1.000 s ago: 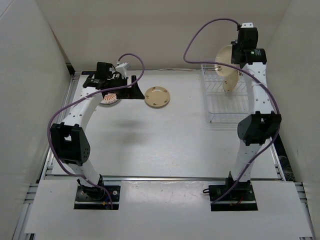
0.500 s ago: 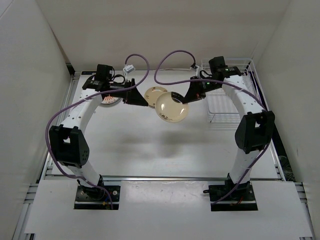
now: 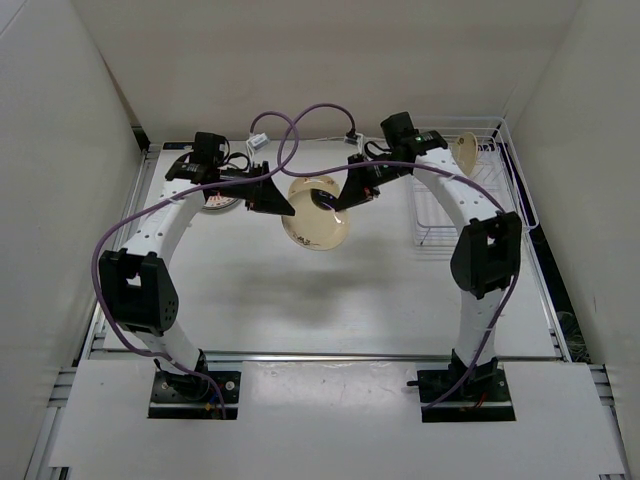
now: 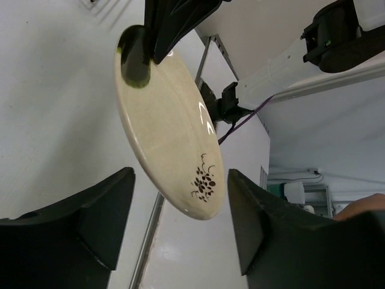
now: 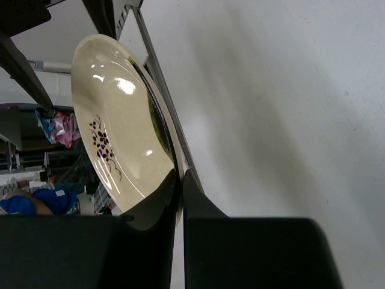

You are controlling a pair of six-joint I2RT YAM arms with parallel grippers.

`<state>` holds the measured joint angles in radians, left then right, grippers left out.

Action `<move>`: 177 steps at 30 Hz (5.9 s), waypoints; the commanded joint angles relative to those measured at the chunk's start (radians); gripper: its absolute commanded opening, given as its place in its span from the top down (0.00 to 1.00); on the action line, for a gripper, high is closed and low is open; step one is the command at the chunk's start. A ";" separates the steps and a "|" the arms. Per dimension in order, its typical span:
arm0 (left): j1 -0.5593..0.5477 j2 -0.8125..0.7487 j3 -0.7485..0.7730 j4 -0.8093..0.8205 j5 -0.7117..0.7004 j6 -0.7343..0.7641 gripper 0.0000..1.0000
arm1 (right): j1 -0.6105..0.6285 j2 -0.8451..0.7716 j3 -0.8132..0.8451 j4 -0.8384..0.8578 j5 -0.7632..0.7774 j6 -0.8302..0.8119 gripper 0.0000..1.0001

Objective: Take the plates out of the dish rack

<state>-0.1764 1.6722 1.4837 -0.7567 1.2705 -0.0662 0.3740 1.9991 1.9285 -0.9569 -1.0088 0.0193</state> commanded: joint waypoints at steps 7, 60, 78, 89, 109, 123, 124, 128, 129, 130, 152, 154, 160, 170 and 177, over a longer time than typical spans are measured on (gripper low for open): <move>-0.003 -0.003 -0.002 0.003 -0.031 0.014 0.87 | 0.005 0.017 0.064 0.040 -0.062 0.031 1.00; -0.003 0.856 0.724 0.252 -0.652 -0.486 0.90 | -0.185 -0.797 -0.777 -0.002 0.608 -0.041 0.13; -0.003 0.795 0.662 0.252 -0.671 -0.390 0.40 | -0.185 -0.815 -0.777 0.017 0.599 -0.041 0.13; -0.034 0.693 0.642 0.234 -0.712 -0.302 0.20 | -0.185 -0.855 -0.795 0.017 0.590 -0.041 0.13; -0.101 0.632 0.555 0.165 -1.002 -0.173 0.00 | -0.254 -0.791 -0.662 0.066 0.719 -0.042 0.12; -0.101 0.449 0.472 0.155 -1.099 -0.152 0.00 | -0.343 -0.377 -0.254 0.184 1.099 -0.015 0.11; -0.101 0.404 0.460 0.155 -1.099 -0.141 0.00 | -0.363 -0.344 -0.187 0.194 1.108 -0.015 0.11; -0.101 0.286 0.392 0.155 -1.036 -0.118 0.00 | -0.397 -0.148 -0.002 0.195 1.109 -0.015 0.12; -0.101 0.264 0.362 0.155 -1.005 -0.107 0.00 | -0.408 -0.120 0.033 0.195 1.109 -0.030 0.14; -0.101 0.220 0.346 0.155 -0.990 -0.107 0.00 | -0.417 -0.091 0.093 0.205 1.109 -0.044 0.14; -0.101 0.066 0.236 0.062 -0.536 -0.018 0.00 | -0.475 0.337 0.483 0.234 1.159 -0.087 0.32; -0.101 0.066 0.236 0.062 -0.536 -0.018 0.00 | -0.484 0.346 0.494 0.234 1.159 -0.087 0.43; -0.101 0.075 0.236 0.062 -0.545 -0.018 0.00 | -0.484 0.365 0.503 0.234 1.136 -0.087 0.77; -0.101 0.066 0.217 0.062 -0.554 -0.018 0.00 | -0.484 0.386 0.512 0.225 1.093 -0.087 0.81; -0.101 0.055 0.208 0.053 -0.554 -0.018 0.00 | -0.484 0.366 0.512 0.225 1.107 -0.087 0.64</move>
<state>-0.2787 1.7912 1.6955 -0.6998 0.6979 -0.0994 -0.0990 2.3814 2.3981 -0.7536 0.0864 -0.0616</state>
